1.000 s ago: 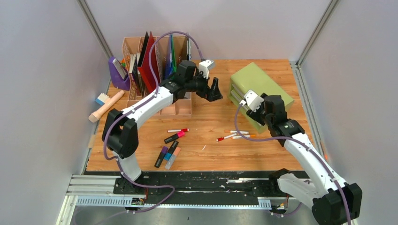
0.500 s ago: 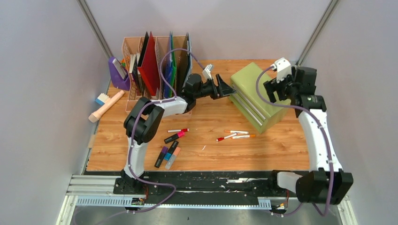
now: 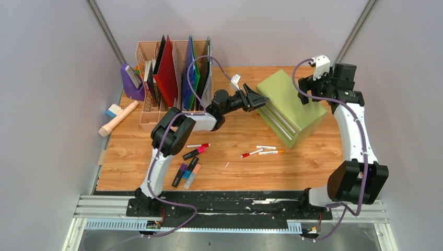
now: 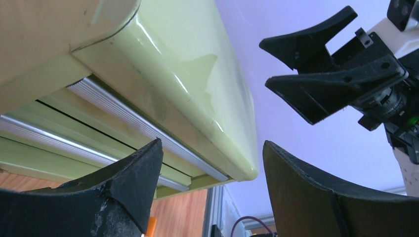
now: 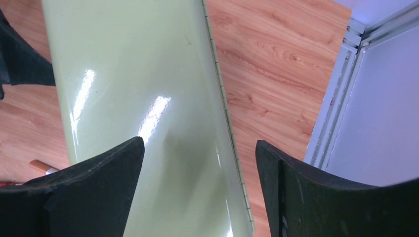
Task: Organize the desk
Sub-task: Open the drawer in the storage box.
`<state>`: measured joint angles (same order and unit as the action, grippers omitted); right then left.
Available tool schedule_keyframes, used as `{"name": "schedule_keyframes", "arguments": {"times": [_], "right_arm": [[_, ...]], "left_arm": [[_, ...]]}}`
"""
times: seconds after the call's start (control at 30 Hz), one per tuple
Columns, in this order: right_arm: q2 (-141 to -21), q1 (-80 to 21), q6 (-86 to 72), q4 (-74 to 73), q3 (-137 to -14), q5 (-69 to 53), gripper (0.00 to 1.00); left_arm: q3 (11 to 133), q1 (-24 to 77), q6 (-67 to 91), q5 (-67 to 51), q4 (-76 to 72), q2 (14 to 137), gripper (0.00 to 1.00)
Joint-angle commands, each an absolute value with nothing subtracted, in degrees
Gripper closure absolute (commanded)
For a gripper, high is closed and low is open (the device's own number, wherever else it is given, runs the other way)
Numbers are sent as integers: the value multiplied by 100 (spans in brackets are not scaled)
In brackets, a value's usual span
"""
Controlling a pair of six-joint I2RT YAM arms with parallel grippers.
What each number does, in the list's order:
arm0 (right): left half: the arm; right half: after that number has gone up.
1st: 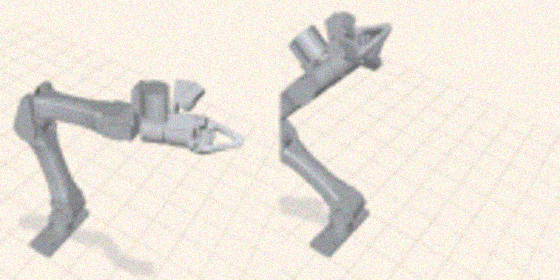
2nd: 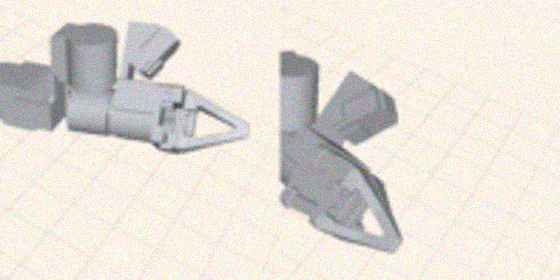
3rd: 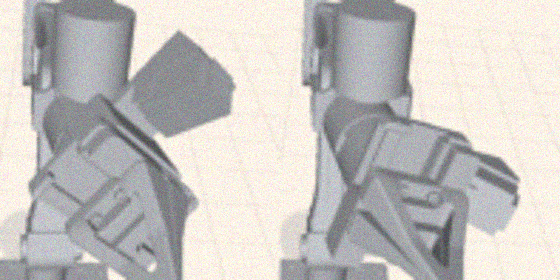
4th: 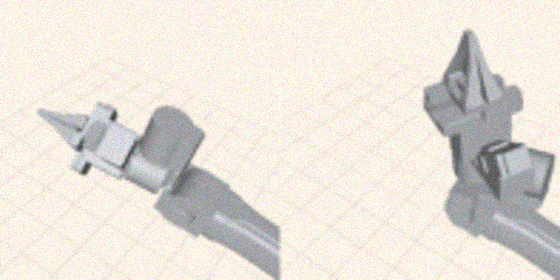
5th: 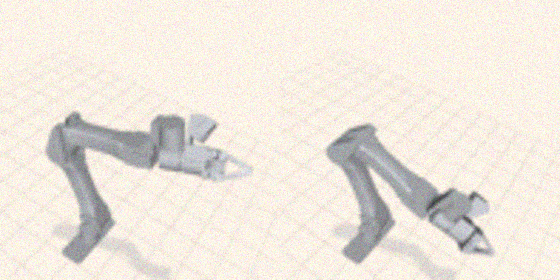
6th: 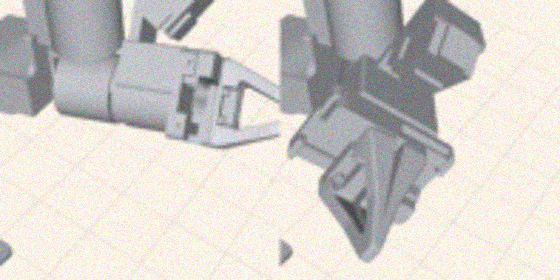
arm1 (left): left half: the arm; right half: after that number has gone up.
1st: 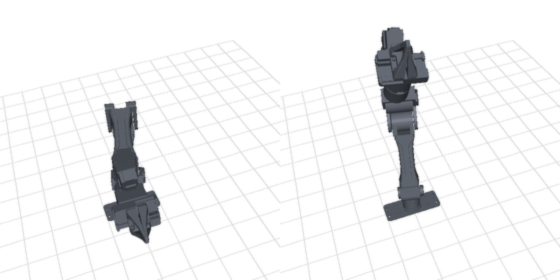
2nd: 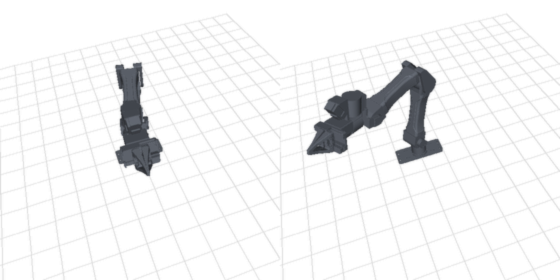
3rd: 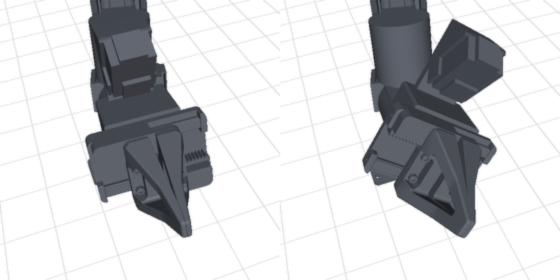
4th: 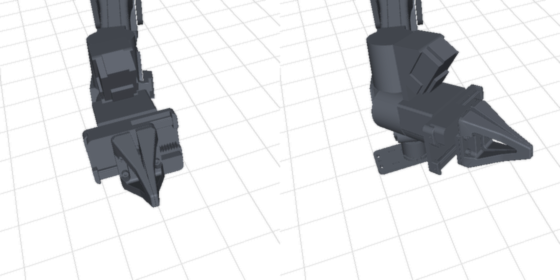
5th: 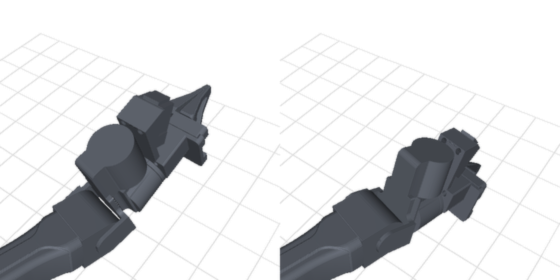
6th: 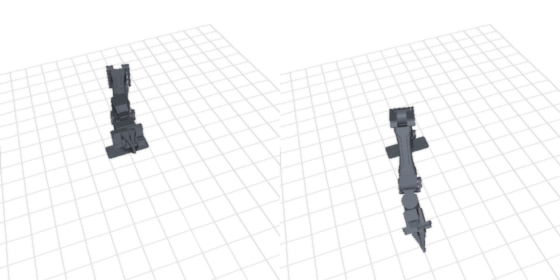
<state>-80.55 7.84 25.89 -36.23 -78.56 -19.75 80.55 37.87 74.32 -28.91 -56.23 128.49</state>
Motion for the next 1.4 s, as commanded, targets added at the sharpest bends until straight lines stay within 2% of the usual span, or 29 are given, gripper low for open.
{"name": "schedule_keyframes", "arguments": {"times": [0.0,0.4,0.77,1.2,1.37], "right_arm": [[-8351,809,2462,-3322,-8155,-2083,16],[-8926,853,2301,-3249,-8311,-2465,16],[-9155,850,2197,-3240,-8173,-2642,17],[-9268,853,2215,-3104,-7962,-2676,18],[-9271,847,2236,-3077,-7924,-2677,19]], "left_arm": [[7879,3792,7915,-2851,-6004,13072,18],[8155,3875,8349,-2989,-6390,13686,19],[8980,3977,8812,-3070,-6896,14426,21],[9556,4127,9735,-3156,-8738,15035,21],[9652,4224,9916,-3252,-8868,15132,24]]}}
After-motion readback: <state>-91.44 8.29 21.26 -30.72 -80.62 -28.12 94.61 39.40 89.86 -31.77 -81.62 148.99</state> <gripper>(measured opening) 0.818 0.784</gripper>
